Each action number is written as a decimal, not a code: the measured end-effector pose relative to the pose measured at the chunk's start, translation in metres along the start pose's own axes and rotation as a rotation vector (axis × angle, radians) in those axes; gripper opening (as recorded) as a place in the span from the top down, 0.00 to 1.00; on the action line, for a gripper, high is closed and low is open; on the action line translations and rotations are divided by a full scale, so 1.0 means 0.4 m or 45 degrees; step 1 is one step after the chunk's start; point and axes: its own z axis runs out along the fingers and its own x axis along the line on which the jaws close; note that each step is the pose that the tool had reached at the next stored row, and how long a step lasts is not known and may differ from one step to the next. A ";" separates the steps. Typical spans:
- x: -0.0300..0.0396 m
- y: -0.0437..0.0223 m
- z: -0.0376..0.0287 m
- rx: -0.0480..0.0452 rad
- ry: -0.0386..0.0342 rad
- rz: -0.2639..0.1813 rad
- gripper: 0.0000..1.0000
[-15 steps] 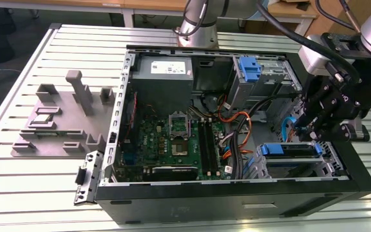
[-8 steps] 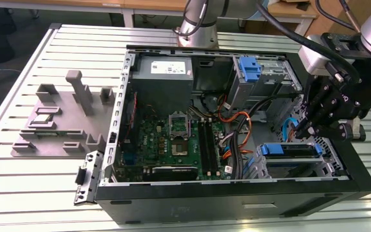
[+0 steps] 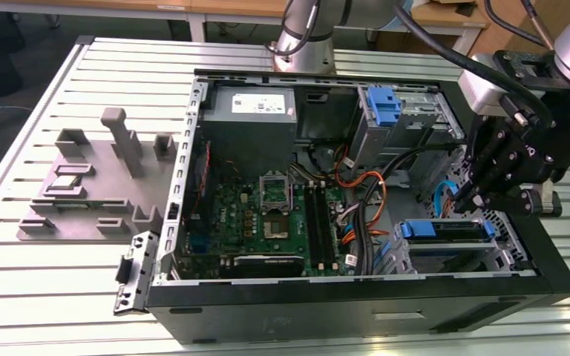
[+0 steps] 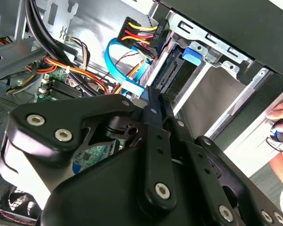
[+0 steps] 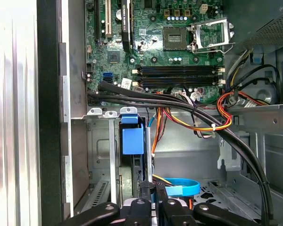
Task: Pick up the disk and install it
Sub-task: 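Insert the disk into the insertion slot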
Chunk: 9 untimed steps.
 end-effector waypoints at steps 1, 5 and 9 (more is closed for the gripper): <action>0.000 0.000 0.000 0.000 0.0000 0.000 0.84; 0.007 0.000 0.003 0.000 -0.0022 0.000 0.84; 0.010 -0.001 0.009 0.002 -0.0045 -0.005 0.84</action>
